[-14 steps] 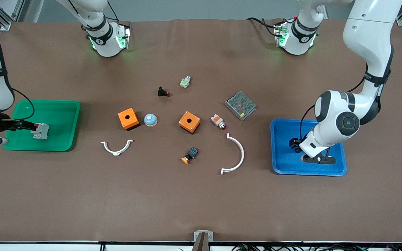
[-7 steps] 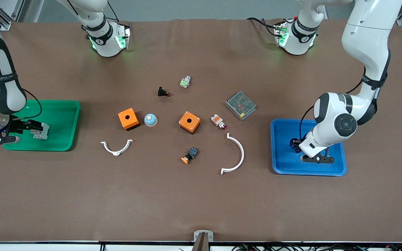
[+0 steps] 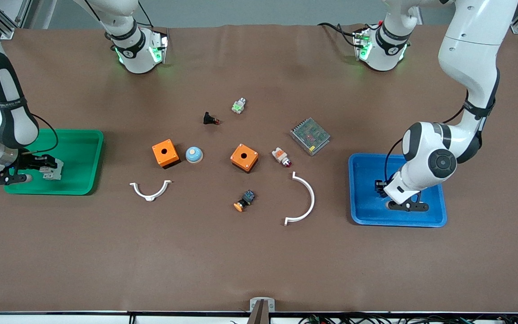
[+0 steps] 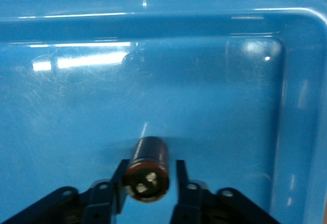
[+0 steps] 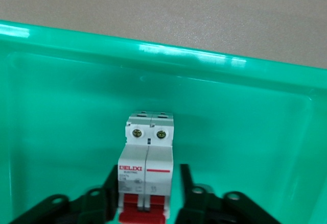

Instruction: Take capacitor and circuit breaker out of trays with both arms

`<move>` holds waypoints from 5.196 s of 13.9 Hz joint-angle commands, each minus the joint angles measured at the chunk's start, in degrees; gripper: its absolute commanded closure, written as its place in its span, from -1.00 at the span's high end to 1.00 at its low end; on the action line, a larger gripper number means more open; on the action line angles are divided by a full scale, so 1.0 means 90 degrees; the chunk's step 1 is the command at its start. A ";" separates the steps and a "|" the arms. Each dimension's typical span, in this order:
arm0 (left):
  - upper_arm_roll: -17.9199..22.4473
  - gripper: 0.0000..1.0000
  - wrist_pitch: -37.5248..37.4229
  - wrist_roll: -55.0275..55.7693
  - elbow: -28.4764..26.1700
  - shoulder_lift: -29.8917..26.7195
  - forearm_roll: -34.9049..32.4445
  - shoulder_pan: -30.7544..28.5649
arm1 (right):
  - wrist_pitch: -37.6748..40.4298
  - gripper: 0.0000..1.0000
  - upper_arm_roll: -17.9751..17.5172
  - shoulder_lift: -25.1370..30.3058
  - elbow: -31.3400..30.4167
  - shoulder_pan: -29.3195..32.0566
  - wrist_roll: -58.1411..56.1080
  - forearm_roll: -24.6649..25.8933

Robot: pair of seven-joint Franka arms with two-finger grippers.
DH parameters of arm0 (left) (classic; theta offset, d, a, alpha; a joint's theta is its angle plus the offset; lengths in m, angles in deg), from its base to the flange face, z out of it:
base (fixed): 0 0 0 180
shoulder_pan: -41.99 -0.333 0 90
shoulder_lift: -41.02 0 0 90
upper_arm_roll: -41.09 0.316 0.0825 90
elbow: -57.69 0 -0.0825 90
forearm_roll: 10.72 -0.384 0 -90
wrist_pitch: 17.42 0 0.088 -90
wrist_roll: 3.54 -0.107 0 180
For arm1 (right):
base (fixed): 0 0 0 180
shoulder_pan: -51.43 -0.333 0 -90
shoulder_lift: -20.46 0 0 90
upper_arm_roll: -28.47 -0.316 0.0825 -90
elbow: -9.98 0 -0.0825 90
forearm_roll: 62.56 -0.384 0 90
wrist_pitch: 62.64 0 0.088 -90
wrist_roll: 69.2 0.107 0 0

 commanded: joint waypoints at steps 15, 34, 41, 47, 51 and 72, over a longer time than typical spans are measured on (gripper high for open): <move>-0.0089 -1.00 -0.0777 0.2680 0.2619 0.0799 -0.0120 0.2445 | 0.3128 -0.67 -0.0159 0.0786 0.1537 -0.3108 0.4393 -0.0884; 0.0615 1.00 -0.2571 0.3367 0.3636 0.0091 -0.0403 0.2332 | 0.0656 1.00 -0.0158 -0.0651 0.1557 -0.5709 0.7045 -0.1258; 0.0615 1.00 -0.4700 0.1728 0.3588 -0.1413 -0.0403 0.1257 | 0.4422 1.00 -0.0090 0.2237 0.1508 -0.4804 0.6812 -0.1131; 0.0556 1.00 -0.5162 0.0770 0.2623 -0.2917 -0.0345 0.0564 | 0.5451 1.00 -0.0090 0.3178 0.1527 -0.2977 0.4919 -0.0664; 0.0195 1.00 -0.5162 0.0359 0.1773 -0.3806 -0.0306 0.0065 | 0.5344 1.00 -0.0090 0.3149 0.1878 -0.2292 0.4038 -0.0262; 0.0058 1.00 -0.5494 0.0349 0.1693 -0.4169 0.0192 0.0045 | 0.5266 1.00 -0.0110 0.2583 0.3451 -0.2213 0.3978 -0.0271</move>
